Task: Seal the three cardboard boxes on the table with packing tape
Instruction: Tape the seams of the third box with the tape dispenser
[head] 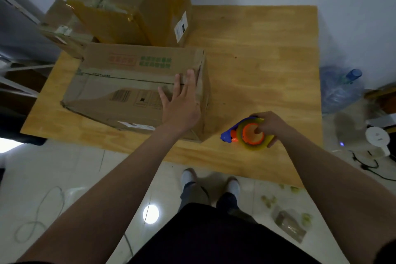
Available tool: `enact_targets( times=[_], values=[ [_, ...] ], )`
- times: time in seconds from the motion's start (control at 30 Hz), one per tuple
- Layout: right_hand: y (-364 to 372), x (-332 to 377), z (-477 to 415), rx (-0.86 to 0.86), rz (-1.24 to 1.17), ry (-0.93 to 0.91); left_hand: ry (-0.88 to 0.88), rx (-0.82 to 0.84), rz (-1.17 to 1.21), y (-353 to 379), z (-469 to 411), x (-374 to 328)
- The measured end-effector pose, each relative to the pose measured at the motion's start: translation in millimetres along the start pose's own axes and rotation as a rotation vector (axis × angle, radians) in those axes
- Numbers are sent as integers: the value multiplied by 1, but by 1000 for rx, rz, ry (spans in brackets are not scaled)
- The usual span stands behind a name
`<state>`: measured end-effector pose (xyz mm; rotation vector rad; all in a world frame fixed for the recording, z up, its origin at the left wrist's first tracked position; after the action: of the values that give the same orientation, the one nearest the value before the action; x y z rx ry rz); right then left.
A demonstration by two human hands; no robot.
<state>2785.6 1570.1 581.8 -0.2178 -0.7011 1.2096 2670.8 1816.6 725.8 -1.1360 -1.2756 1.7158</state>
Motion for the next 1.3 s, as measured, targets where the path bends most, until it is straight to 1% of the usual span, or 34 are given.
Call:
enact_targets(
  times=[0.1, 0.2, 0.33, 0.43, 0.5, 0.53, 0.63, 0.77, 0.87, 1.0, 1.07, 1.17, 1.23, 1.3],
  values=[
    [-1, 4, -7, -78, 36, -56, -1, 8, 27, 0, -1, -1],
    [-8, 14, -5, -146, 63, -115, -37, 74, 108, -3, -2, 1],
    [-20, 43, 10, -183, 90, -199, -51, 160, 324, -6, -1, 8],
    [-33, 77, 33, -228, 93, -283, -62, 169, 518, -13, 1, 18],
    [-40, 105, 51, -258, 86, -360, -95, 151, 592, -20, 2, 34],
    [-43, 120, 61, -271, 83, -402, -77, 135, 574, -26, 2, 41],
    [-50, 163, 88, -342, 99, -496, 39, 119, 388, -33, 2, 59],
    [-46, 219, 126, -427, 141, -610, 21, 89, 278, -49, 1, 98],
    [-27, 258, 148, -382, 145, -677, 33, 99, 244, -64, 0, 129],
    [15, 298, 159, -292, 208, -696, 64, 163, 216, -77, -4, 171],
    [45, 316, 160, -238, 252, -698, 123, 219, 193, -77, -6, 181],
    [94, 335, 154, -116, 249, -654, 188, 273, 206, -73, -8, 189],
    [117, 337, 145, -116, 326, -612, 191, 290, 202, -70, -10, 196],
    [128, 327, 136, -187, 464, -577, 168, 302, 147, -67, -11, 208]
  ],
)
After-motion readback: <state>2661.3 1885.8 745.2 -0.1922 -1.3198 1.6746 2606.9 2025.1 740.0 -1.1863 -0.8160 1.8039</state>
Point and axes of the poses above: each hand's wrist, its own z-axis away from the middle knuckle, its own y-axis out of the palm, x = y × z, the point moved 8 cm from there along -z, towards the middle knuckle, and after that the axes turned 5 degrees about y, right-handed, at the moved point
